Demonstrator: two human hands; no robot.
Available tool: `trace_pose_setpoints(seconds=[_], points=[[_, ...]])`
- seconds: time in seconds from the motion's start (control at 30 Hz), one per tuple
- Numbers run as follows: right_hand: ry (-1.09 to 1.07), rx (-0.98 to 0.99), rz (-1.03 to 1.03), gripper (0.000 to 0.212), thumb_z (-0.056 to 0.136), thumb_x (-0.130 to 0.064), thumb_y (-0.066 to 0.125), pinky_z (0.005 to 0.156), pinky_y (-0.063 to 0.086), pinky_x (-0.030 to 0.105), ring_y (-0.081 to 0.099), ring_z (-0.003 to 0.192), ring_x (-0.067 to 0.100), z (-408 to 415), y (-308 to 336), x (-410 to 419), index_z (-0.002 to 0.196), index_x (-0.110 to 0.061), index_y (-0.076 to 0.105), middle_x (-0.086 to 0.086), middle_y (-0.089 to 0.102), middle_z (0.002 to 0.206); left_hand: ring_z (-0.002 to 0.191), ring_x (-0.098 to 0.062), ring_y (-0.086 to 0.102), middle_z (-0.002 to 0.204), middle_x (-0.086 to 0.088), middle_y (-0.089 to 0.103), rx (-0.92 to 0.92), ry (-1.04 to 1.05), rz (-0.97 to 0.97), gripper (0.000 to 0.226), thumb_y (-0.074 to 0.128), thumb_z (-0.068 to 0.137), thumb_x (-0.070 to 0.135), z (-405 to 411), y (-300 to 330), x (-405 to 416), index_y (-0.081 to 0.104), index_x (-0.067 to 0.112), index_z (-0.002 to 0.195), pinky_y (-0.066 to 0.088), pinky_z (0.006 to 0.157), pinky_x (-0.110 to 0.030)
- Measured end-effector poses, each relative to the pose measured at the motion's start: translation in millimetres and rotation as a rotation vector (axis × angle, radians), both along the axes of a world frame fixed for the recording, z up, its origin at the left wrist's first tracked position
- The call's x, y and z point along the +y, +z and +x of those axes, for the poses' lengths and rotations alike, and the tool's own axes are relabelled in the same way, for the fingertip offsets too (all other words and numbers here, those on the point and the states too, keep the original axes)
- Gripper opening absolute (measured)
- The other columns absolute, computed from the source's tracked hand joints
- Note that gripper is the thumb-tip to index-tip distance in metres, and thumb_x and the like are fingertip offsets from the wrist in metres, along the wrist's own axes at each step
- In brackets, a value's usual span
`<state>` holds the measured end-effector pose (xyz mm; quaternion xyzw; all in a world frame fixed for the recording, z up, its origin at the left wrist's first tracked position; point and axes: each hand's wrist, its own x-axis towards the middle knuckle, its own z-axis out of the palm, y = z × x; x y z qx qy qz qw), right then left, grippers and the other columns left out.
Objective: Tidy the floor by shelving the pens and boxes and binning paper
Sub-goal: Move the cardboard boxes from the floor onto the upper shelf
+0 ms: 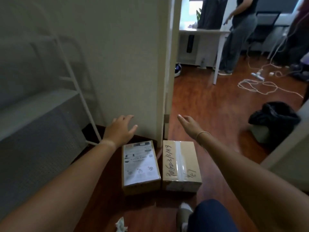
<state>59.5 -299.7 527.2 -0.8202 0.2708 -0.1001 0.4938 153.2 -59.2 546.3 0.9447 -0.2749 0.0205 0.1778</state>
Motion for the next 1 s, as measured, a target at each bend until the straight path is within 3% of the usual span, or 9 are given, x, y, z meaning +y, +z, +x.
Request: trace_pose_setpoints(seconds=[0.17, 0.33, 0.4, 0.5, 0.6, 0.67, 0.73, 0.87, 1.0], points=[[-0.11, 0.112, 0.12, 0.064, 0.091, -0.051, 0.04, 0.103, 0.035, 0.037, 0.043, 0.129, 0.025, -15.3, -93.6, -53.4, 0.14, -0.011, 0.036, 0.01, 0.044, 0.144, 0.125, -0.029, 0.043, 0.138, -0.006, 0.047, 0.166, -0.08, 0.083, 0.054, 0.043, 0.091, 0.047, 10.9, -89.1, -75.1, 0.037, 0.025, 0.14, 0.042, 0.095, -0.041], [-0.236, 0.234, 0.172, 0.067, 0.087, -0.057, 0.041, 0.085, 0.038, 0.026, 0.049, 0.12, 0.023, -29.5, -209.1, -98.0, 0.142, -0.019, 0.033, 0.007, 0.046, 0.142, 0.13, -0.026, 0.041, 0.142, -0.004, 0.045, 0.367, -0.133, 0.115, 0.06, 0.047, 0.087, 0.052, 15.2, -202.0, -134.8, 0.037, 0.026, 0.14, 0.04, 0.096, -0.039], [-0.254, 0.256, 0.209, 0.069, 0.087, -0.056, 0.043, 0.093, 0.042, 0.032, 0.047, 0.123, 0.023, -31.8, -243.1, -108.7, 0.143, -0.018, 0.031, 0.007, 0.043, 0.145, 0.13, -0.025, 0.041, 0.141, -0.004, 0.045, 0.452, -0.117, 0.088, 0.061, 0.05, 0.086, 0.052, 15.1, -240.1, -147.8, 0.037, 0.027, 0.139, 0.039, 0.094, -0.035], [-0.278, 0.299, 0.275, 0.069, 0.089, -0.049, 0.047, 0.111, 0.031, 0.041, 0.035, 0.135, 0.024, -29.2, -294.9, -125.3, 0.144, -0.012, 0.028, 0.009, 0.034, 0.15, 0.129, -0.025, 0.043, 0.142, -0.005, 0.044, 0.606, -0.068, 0.046, 0.065, 0.054, 0.084, 0.051, 18.9, -294.0, -166.1, 0.034, 0.027, 0.141, 0.036, 0.089, -0.03], [-0.306, 0.297, 0.321, 0.066, 0.091, -0.042, 0.049, 0.106, 0.028, 0.032, 0.036, 0.131, 0.018, -20.6, -332.1, -141.2, 0.143, -0.008, 0.029, 0.011, 0.033, 0.151, 0.128, -0.025, 0.045, 0.141, -0.004, 0.045, 0.726, -0.014, -0.005, 0.071, 0.059, 0.082, 0.048, 33.5, -333.1, -184.3, 0.032, 0.024, 0.143, 0.04, 0.097, -0.034], [-0.331, 0.303, 0.345, 0.07, 0.09, -0.043, 0.05, 0.11, 0.025, 0.033, 0.029, 0.138, 0.019, -13.3, -354.2, -152.8, 0.145, -0.01, 0.024, 0.008, 0.026, 0.154, 0.118, -0.021, 0.053, 0.131, 0.004, 0.052, 0.801, 0.029, -0.095, 0.066, 0.061, 0.083, 0.042, 45.0, -355.6, -198.7, 0.036, 0.022, 0.14, 0.047, 0.089, -0.031], [-0.347, 0.309, 0.363, 0.072, 0.09, -0.043, 0.051, 0.114, 0.021, 0.035, 0.023, 0.142, 0.021, -4.8, -371.1, -164.0, 0.147, -0.013, 0.02, 0.005, 0.021, 0.156, 0.105, -0.013, 0.054, 0.119, 0.01, 0.053, 0.848, 0.097, -0.168, 0.062, 0.061, 0.084, 0.038, 56.9, -374.3, -212.9, 0.036, 0.022, 0.139, 0.043, 0.08, -0.026], [-0.352, 0.331, 0.34, 0.075, 0.088, -0.044, 0.053, 0.116, 0.019, 0.04, 0.019, 0.143, 0.021, 10.2, -394.7, -180.1, 0.148, -0.016, 0.018, 0.004, 0.018, 0.157, 0.116, -0.017, 0.05, 0.132, 0.005, 0.048, 0.938, 0.247, -0.237, 0.076, 0.06, 0.083, 0.043, 77.0, -405.5, -231.2, 0.022, 0.022, 0.146, 0.038, 0.09, -0.03], [-0.358, 0.362, 0.404, 0.079, 0.086, -0.046, 0.055, 0.116, 0.019, 0.038, 0.018, 0.144, 0.021, 24.7, -416.2, -194.2, 0.149, -0.018, 0.015, 0.003, 0.016, 0.157, 0.121, -0.024, 0.052, 0.126, 0.005, 0.053, 1.023, 0.33, -0.287, 0.061, 0.059, 0.083, 0.043, 86.0, -432.0, -241.7, 0.035, 0.023, 0.135, 0.042, 0.103, -0.046]])
